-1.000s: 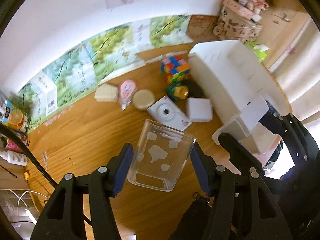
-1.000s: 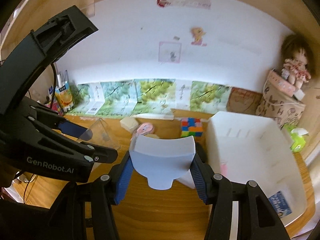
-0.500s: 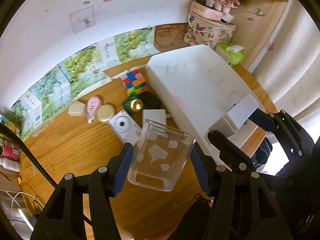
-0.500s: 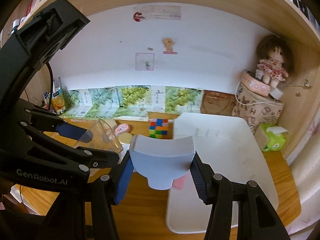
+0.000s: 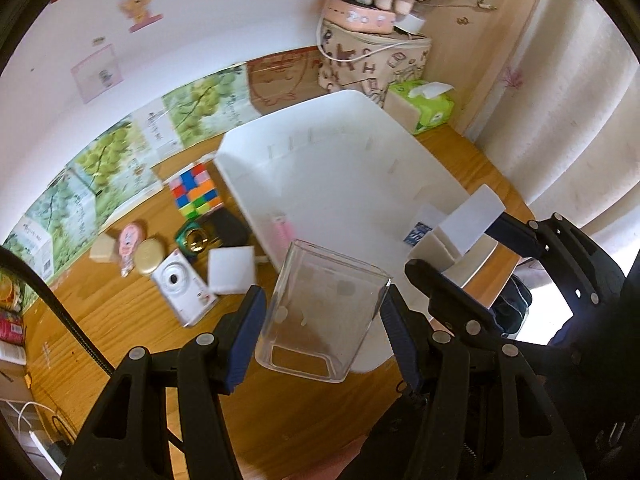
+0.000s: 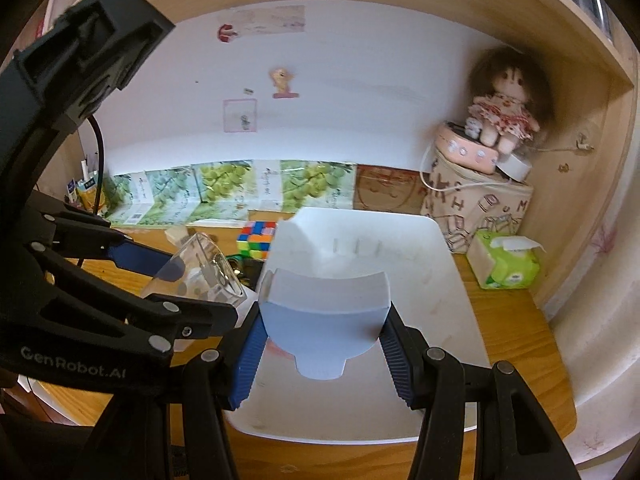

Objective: Organize rigid objects
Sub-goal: 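Carry the clear container and white paddle over the white tray, then open both tools to drop the container and paddle into the tray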

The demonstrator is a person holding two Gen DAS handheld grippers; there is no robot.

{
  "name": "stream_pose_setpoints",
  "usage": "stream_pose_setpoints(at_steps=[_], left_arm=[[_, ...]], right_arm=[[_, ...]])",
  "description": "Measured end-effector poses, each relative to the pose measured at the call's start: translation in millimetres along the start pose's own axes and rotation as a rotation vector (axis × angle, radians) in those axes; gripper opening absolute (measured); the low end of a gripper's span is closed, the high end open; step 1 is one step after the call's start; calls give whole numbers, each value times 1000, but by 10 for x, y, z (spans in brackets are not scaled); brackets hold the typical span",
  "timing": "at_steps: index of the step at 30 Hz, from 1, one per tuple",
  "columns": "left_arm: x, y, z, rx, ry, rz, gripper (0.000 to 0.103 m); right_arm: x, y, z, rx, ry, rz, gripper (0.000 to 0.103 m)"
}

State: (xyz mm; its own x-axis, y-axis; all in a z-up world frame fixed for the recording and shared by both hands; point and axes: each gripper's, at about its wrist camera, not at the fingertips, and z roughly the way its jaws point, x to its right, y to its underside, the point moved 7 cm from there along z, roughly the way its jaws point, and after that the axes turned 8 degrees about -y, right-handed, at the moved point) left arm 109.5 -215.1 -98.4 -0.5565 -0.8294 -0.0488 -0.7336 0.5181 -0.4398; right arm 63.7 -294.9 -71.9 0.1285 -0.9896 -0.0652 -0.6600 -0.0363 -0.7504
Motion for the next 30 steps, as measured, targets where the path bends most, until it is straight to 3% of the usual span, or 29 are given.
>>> stream_pose_setpoints(at_steps=[14,15,17,18,21,30], left_arm=[[421,-78,328,-59,-12,-17,63],[431,-76,343,-62,-21,-20,63],[432,-68,363,-64,-37,-36,65],[429,-61,369,-66,-42,-43,70],[404,-19,365,-72,-69,-61,83],[264,107,354,-99,-95,-122,85]], right_arm=[[603,299,134,-134,-13,20,56],[626,306,140,-135,-18,21,58],[660,304,153,-132,-25,19,75],[667,300,159,-130,-24,14,78],[652,297,203,-136,-45,0,79],[531,330,248,-151,-86,-30,80]])
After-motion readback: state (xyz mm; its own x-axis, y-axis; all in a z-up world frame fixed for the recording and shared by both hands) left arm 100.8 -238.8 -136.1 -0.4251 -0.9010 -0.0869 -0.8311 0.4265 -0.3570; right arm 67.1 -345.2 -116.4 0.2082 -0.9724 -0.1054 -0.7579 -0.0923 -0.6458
